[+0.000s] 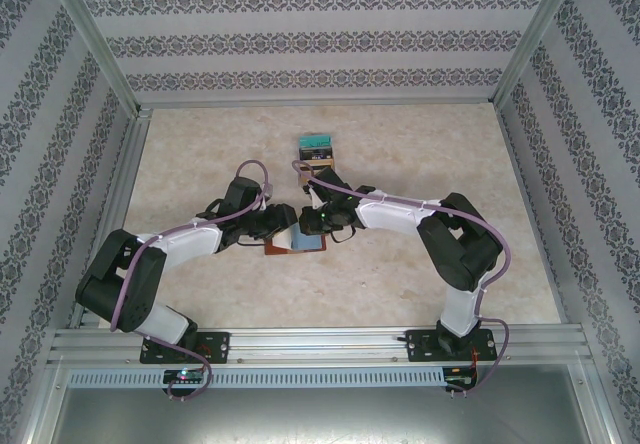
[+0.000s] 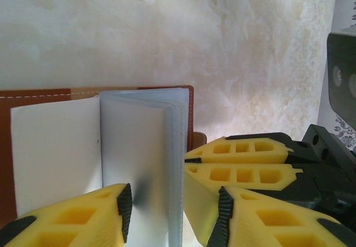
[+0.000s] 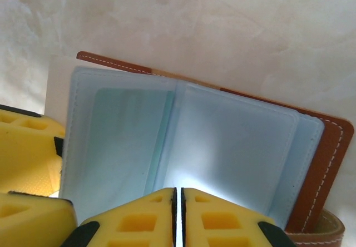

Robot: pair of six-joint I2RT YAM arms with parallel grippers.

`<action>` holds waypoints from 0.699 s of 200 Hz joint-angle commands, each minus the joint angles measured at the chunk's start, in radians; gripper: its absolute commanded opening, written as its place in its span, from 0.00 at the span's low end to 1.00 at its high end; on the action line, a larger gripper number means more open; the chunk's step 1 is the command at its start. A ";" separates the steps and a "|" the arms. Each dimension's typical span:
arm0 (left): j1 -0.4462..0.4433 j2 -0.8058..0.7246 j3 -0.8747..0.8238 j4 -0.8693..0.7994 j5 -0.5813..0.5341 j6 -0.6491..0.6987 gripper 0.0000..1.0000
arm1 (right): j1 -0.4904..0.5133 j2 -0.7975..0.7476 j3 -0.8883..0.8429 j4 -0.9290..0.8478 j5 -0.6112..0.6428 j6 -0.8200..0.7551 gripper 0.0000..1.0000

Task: Take the credit cards out of the card holder

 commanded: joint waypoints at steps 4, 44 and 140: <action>-0.011 -0.018 0.015 -0.002 -0.021 0.018 0.57 | -0.011 0.020 -0.001 0.020 -0.036 0.009 0.15; -0.007 -0.034 0.024 -0.044 -0.051 0.044 0.67 | -0.011 0.037 0.000 0.017 -0.042 0.010 0.17; 0.021 -0.076 0.008 -0.095 -0.087 0.068 0.65 | 0.031 0.109 0.100 -0.015 -0.065 -0.011 0.12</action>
